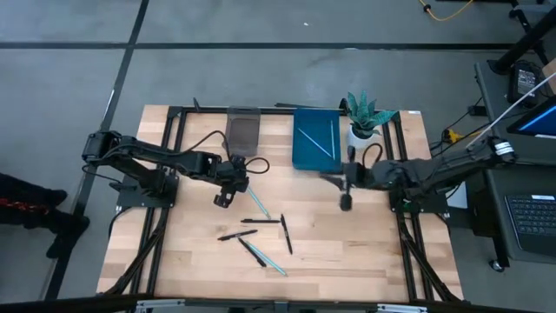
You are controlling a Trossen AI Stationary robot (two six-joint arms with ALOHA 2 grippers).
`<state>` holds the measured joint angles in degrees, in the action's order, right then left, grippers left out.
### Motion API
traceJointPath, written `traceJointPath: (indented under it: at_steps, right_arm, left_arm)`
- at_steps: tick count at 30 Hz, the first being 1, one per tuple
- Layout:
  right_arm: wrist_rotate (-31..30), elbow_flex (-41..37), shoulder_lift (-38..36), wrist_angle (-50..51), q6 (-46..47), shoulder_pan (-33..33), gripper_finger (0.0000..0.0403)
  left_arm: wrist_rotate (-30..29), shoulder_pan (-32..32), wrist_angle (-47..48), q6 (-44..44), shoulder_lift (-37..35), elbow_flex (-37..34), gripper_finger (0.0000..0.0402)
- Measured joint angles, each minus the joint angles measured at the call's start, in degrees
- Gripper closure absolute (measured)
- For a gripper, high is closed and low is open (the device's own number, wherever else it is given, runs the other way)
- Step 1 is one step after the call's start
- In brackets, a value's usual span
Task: Sort pens & pencils
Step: Put the light blue pencil into the blue bin
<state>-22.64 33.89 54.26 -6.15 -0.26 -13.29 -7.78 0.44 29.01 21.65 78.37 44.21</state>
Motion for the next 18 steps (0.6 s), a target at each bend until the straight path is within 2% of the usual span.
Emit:
traceJointPath:
  at_steps: [3, 7, 12, 18]
  right_arm:
    - [6.48, -5.78, -2.73, -6.31, 0.02, -0.07, 0.036]
    - [9.09, -11.99, -2.88, -11.98, 2.26, -0.01, 0.036]
    - [9.31, -15.11, -2.88, -16.18, 4.29, -0.04, 0.036]
    - [9.32, -14.88, -2.93, -17.14, 3.12, -0.03, 0.036]
  left_arm:
    - [1.51, 0.5, 0.11, 0.21, 0.0, 0.0, 0.0338]
    - [5.72, 1.19, 0.0, 1.31, 0.2, 0.0, 0.0337]
    - [5.5, 1.19, -0.17, 1.47, 1.62, 0.0, 0.0337]
    - [4.73, 1.19, -0.46, 5.53, 7.34, 0.73, 0.0337]
